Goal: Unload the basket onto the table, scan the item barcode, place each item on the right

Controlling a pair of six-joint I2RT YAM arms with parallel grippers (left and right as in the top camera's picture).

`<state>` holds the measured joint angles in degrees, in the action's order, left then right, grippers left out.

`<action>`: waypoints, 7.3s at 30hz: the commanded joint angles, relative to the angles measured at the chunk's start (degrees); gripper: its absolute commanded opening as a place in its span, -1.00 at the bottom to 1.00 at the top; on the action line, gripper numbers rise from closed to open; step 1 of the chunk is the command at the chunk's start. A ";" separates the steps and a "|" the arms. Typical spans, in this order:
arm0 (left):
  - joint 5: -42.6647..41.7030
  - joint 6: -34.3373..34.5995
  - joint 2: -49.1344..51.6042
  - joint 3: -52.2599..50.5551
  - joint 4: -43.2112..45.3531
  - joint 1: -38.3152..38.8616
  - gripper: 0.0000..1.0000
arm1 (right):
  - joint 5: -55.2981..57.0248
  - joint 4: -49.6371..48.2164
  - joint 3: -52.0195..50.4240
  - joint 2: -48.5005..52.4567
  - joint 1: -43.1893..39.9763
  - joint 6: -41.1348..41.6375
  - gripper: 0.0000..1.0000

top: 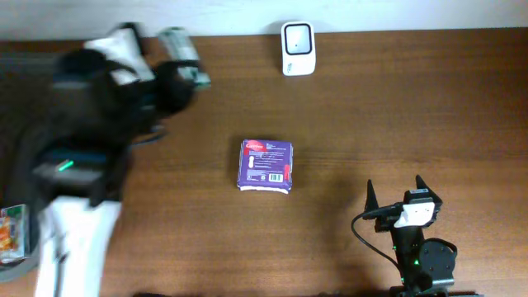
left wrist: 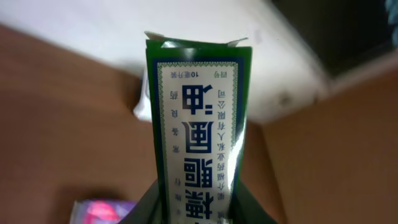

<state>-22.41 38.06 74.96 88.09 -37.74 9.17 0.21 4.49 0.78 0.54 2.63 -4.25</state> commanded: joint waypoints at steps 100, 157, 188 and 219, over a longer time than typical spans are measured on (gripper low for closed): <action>42.80 -11.08 42.36 27.10 -42.91 -45.40 0.25 | 0.50 0.22 -0.46 -0.33 0.35 0.61 0.97; 12.31 -13.88 57.75 46.95 -35.06 24.85 -0.99 | 0.50 0.22 -0.46 -0.33 0.35 0.61 0.97; 7.48 -27.06 50.14 63.84 -58.99 -35.80 0.98 | 0.50 0.22 -0.46 -0.33 0.35 0.61 0.97; 15.76 -28.59 41.72 46.93 -55.76 -43.87 -1.00 | 0.50 0.22 -0.46 -0.33 0.35 0.61 0.97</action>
<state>-4.56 13.85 116.05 135.28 -93.65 -38.89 0.21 4.51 0.80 0.58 2.63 -4.25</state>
